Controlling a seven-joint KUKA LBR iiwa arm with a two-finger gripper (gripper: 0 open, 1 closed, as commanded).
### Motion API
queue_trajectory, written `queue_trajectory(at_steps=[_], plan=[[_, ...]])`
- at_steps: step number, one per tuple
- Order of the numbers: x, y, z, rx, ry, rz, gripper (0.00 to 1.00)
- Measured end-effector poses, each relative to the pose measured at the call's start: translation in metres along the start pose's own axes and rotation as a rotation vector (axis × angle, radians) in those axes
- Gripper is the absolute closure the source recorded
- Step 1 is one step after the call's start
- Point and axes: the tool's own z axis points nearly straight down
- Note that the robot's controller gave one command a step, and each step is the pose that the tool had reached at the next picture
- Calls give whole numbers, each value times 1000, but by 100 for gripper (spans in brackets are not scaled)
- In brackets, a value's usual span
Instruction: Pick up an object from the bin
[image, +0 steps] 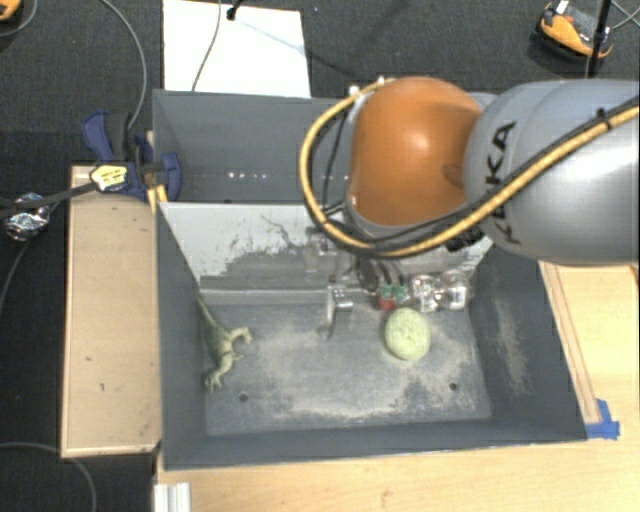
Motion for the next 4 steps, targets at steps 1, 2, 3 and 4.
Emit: queue_trajectory(at_steps=[1,2,3,4], plan=[[7,-35,3,2,-1,18,0],[-5,-54,11,1,-4,134,0],[7,-86,-1,1,0,-47,0],[12,-118,14,3,-11,-115,0]])
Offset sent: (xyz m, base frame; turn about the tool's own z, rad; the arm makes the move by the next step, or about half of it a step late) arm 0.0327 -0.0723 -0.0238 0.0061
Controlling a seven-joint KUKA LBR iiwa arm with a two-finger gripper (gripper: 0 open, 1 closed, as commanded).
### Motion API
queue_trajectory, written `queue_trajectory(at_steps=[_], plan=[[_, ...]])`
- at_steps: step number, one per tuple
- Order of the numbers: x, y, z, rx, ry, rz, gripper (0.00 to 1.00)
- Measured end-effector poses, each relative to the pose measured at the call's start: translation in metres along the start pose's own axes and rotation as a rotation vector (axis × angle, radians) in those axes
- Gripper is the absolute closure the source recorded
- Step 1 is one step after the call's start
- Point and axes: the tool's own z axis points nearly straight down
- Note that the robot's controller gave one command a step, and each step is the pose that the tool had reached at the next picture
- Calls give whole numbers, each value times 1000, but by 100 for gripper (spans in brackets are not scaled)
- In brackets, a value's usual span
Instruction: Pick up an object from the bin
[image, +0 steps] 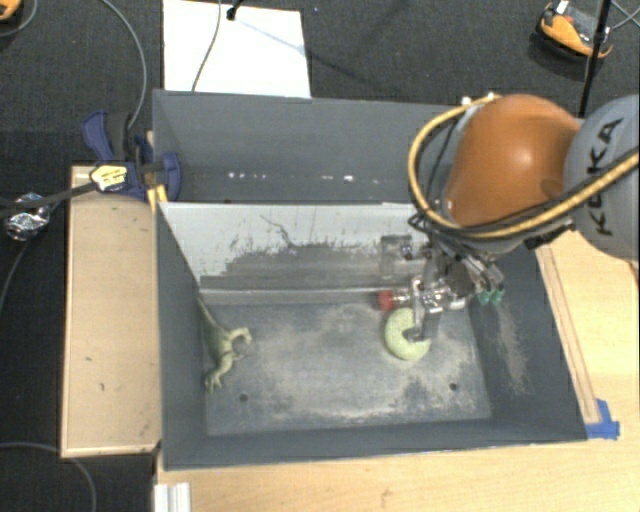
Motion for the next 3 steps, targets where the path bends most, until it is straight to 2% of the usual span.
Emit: queue_trajectory(at_steps=[1,2,3], plan=[[13,-11,13,-3,13,121,0],[16,-28,24,0,-4,115,0],[22,-40,80,-1,1,148,0]])
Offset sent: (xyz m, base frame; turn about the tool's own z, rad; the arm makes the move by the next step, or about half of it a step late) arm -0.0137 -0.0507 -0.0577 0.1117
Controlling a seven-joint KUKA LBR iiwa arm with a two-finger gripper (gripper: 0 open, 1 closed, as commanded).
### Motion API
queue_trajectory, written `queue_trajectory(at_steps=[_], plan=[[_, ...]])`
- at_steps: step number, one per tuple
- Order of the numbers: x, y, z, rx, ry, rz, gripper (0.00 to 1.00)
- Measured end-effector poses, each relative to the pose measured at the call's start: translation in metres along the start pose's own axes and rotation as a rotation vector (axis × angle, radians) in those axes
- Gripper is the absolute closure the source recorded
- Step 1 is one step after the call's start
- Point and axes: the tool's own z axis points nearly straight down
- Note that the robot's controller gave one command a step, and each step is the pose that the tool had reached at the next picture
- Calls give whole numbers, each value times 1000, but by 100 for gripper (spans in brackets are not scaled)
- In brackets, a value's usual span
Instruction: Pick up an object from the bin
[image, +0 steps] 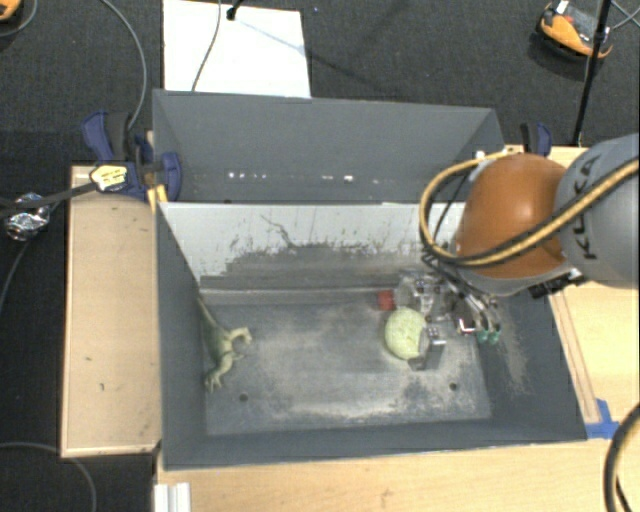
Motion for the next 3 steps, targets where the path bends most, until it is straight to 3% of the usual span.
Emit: queue_trajectory(at_steps=[1,2,3], plan=[[-21,11,39,0,-8,-39,0],[-20,-18,59,-3,-5,28,0],[-37,-42,65,-4,-31,73,100]])
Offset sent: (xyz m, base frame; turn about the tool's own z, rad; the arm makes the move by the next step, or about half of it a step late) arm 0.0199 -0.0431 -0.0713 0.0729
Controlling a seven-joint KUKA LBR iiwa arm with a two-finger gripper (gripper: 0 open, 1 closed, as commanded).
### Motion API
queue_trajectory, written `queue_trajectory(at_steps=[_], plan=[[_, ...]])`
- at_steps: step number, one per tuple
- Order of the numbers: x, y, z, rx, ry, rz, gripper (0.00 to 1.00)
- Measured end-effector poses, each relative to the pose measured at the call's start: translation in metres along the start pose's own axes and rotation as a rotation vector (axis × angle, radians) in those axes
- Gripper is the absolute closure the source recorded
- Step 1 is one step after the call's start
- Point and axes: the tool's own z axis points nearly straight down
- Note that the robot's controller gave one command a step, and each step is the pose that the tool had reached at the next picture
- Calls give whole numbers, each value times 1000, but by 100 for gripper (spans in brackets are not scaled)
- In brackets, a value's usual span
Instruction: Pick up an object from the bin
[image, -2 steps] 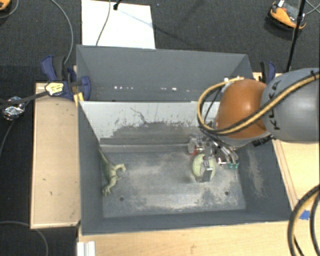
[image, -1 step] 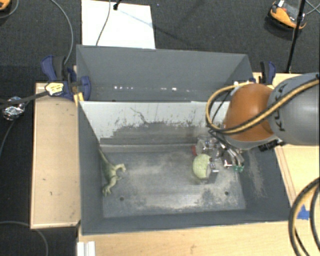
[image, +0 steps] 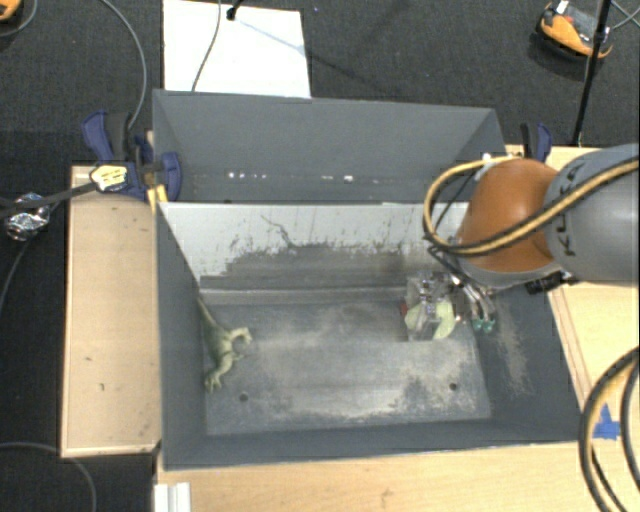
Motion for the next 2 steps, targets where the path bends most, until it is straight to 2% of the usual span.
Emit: queue_trajectory(at_steps=[1,2], plan=[[0,0,0,0,0,1,100],[-3,-9,-122,0,-5,-12,100]])
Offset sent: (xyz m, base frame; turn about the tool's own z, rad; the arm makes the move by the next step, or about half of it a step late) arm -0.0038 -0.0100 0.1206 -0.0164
